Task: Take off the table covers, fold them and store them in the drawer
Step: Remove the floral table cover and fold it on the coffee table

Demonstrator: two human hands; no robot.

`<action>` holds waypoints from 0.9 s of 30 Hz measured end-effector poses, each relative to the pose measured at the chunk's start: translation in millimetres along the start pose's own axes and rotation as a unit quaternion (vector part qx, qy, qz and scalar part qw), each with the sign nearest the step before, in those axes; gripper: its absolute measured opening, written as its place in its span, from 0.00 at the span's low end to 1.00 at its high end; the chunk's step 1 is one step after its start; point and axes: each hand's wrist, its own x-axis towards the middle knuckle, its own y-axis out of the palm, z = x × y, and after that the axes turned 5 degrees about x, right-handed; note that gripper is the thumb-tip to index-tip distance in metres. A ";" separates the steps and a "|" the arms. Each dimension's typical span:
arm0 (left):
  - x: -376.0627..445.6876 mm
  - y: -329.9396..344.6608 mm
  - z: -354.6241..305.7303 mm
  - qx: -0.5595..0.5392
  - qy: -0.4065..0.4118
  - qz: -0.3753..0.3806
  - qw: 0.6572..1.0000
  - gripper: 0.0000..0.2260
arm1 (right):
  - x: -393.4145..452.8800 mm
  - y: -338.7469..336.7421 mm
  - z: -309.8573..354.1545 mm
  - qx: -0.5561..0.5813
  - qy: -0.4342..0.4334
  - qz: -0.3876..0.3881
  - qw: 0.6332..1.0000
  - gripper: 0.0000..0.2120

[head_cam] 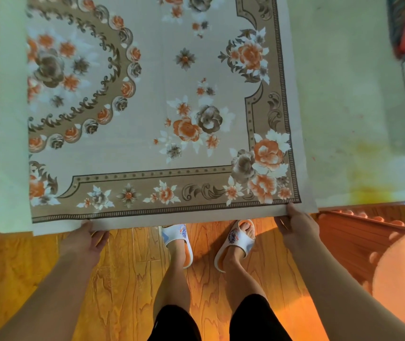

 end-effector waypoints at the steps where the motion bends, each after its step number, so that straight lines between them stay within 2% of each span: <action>1: -2.5 -1.4 1.2 0.002 -0.003 -0.001 1.000 0.16 | -3.3 -3.8 -1.9 0.005 0.002 -0.003 1.000 0.03; 5: -14.7 -15.9 8.5 0.009 -0.008 -0.011 1.000 0.15 | -21.7 -24.9 -12.7 0.026 0.017 -0.015 0.999 0.13; 7: -22.4 -28.8 11.8 0.015 -0.013 -0.016 1.000 0.15 | -33.8 -36.3 -15.8 0.030 0.017 -0.023 0.999 0.15; 10: -34.6 -48.7 13.2 0.023 -0.035 -0.005 0.999 0.14 | -56.0 -51.7 -18.1 0.035 0.017 -0.035 0.999 0.14; 14: -59.8 -77.8 9.0 0.035 -0.051 0.010 0.998 0.13 | -92.7 -73.4 -16.1 0.034 0.031 -0.047 0.998 0.05; 18: -94.2 -112.1 12.3 0.038 -0.049 0.016 0.998 0.09 | -122.7 -102.8 -19.1 0.025 0.044 -0.062 0.997 0.06; 24: -142.8 -157.1 53.5 0.011 -0.027 0.027 0.999 0.16 | -141.3 -158.6 -21.2 0.017 0.048 -0.036 0.998 0.14; 27: -175.7 -175.2 72.7 -0.022 -0.021 0.036 0.999 0.17 | -149.5 -191.5 -17.5 0.037 0.065 -0.011 0.997 0.14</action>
